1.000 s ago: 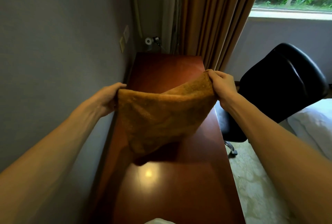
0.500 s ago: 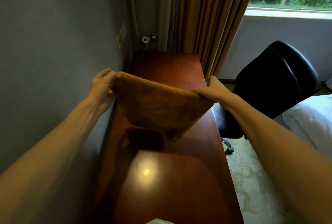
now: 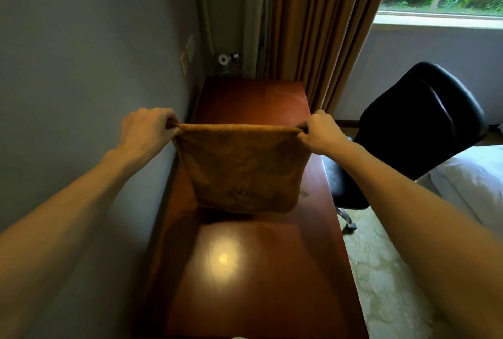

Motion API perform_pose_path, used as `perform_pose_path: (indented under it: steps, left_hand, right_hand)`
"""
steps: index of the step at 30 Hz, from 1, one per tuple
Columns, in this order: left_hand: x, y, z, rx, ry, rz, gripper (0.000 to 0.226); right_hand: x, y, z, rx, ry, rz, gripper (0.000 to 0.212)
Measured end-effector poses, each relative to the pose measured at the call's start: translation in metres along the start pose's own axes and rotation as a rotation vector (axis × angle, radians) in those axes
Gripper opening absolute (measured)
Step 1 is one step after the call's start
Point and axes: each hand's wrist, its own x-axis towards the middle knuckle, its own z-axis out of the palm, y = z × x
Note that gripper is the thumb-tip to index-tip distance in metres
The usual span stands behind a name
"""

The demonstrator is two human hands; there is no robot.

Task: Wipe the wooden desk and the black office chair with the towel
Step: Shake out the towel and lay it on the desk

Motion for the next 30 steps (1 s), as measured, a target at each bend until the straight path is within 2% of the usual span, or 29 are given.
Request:
perform_pose_path:
  steps: [2, 4, 8, 13, 17, 19, 22, 24, 26, 30]
  left_hand:
    - [0.007, 0.003, -0.004, 0.062, 0.029, -0.032, 0.018]
    - [0.016, 0.005, -0.004, 0.02, 0.042, -0.065, 0.02]
    - [0.036, 0.009, -0.003, -0.181, 0.023, -0.099, 0.014]
    - [0.037, 0.015, 0.001, -0.494, 0.201, -0.179, 0.008]
    - [0.01, 0.007, 0.015, -0.594, 0.119, -0.14, 0.02]
    - [-0.012, -0.004, 0.029, -0.632, -0.032, -0.137, 0.029]
    - [-0.047, -0.013, 0.046, -0.685, -0.442, -0.083, 0.021]
    - [-0.071, -0.015, 0.06, -0.608, -0.69, -0.001, 0.018]
    - [-0.096, -0.014, 0.078, -0.515, -0.872, 0.048, 0.019]
    - [-0.147, -0.003, 0.11, -0.333, -1.299, 0.074, 0.022]
  right_hand:
    - [0.001, -0.002, -0.005, -0.051, -0.009, 0.03, 0.028]
    - [0.002, -0.004, -0.009, -0.101, 0.009, 0.063, 0.021]
    - [0.004, -0.01, -0.023, -0.033, 0.089, 0.061, 0.019]
    - [0.005, -0.007, -0.028, 0.119, 0.258, -0.024, 0.027]
    - [-0.008, 0.006, -0.018, 0.202, 0.182, -0.063, 0.022]
    - [-0.016, 0.02, -0.004, 0.17, 0.029, -0.07, 0.016]
    - [-0.029, 0.041, 0.027, 0.1, -0.33, -0.038, 0.01]
    - [-0.044, 0.047, 0.054, 0.086, -0.502, 0.001, 0.022]
    - [-0.064, 0.045, 0.083, 0.069, -0.64, -0.011, 0.029]
    - [-0.112, 0.037, 0.131, 0.162, -1.033, 0.033, 0.012]
